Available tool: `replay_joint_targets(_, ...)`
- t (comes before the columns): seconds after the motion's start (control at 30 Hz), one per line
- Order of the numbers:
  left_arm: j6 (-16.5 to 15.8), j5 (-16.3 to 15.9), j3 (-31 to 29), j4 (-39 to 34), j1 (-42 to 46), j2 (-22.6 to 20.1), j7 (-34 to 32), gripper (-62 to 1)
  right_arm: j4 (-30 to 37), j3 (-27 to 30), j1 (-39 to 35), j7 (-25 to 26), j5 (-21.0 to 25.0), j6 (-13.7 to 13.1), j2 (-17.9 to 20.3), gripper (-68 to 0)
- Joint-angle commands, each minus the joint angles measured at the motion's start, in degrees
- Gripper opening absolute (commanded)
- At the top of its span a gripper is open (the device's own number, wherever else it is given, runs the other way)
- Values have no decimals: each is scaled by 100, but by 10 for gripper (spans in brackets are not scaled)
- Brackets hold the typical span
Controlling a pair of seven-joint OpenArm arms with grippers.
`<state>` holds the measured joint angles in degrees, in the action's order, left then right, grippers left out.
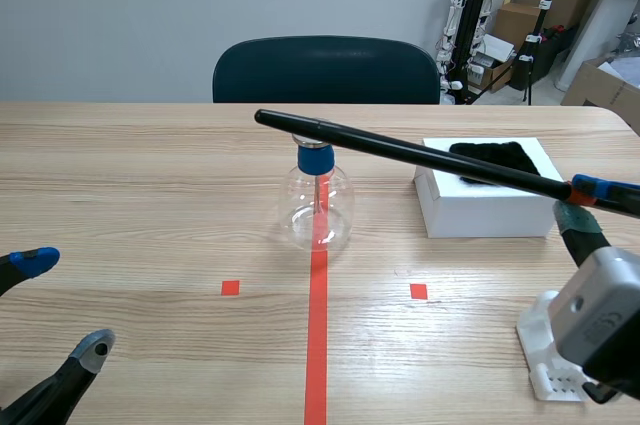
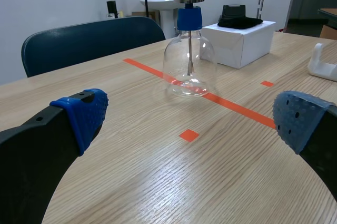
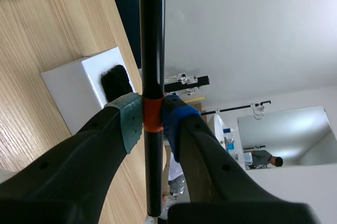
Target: Do the electroscope experiment. move the rod toward and away from the electroscope
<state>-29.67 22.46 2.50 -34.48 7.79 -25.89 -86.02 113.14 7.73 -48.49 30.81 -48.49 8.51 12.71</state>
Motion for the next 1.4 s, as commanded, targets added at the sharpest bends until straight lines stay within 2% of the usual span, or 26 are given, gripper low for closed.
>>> replay_joint_targets(0.0,-11,-74,-26,-83,13,-52,-157,14,52,-2,-9,39,66,81,15,-638)
replay_joint_targets(0.47,-11,-74,-26,-83,13,-52,-157,14,52,17,-7,37,63,96,17,-638)
replay_joint_targets(0.63,-11,-74,-26,-83,13,-52,-160,14,52,144,-9,-146,70,271,48,-638)
replay_joint_targets(0.73,-11,-74,-26,-83,13,-52,-157,14,52,256,-7,-415,72,409,175,-638)
replay_joint_targets(0.97,-11,-74,-26,-83,13,-52,-157,14,52,511,76,-1412,313,457,785,-638)
replay_joint_targets(1.13,-11,-74,-26,-83,13,-52,-157,14,52,518,535,-2354,306,455,1222,-638)
replay_joint_targets(1.27,-11,-74,-26,-83,13,-52,-160,14,52,455,984,-2785,299,448,1591,-638)
replay_joint_targets(1.37,-11,-74,-26,-83,13,-52,-157,14,52,234,1331,-3084,131,448,1926,-638)
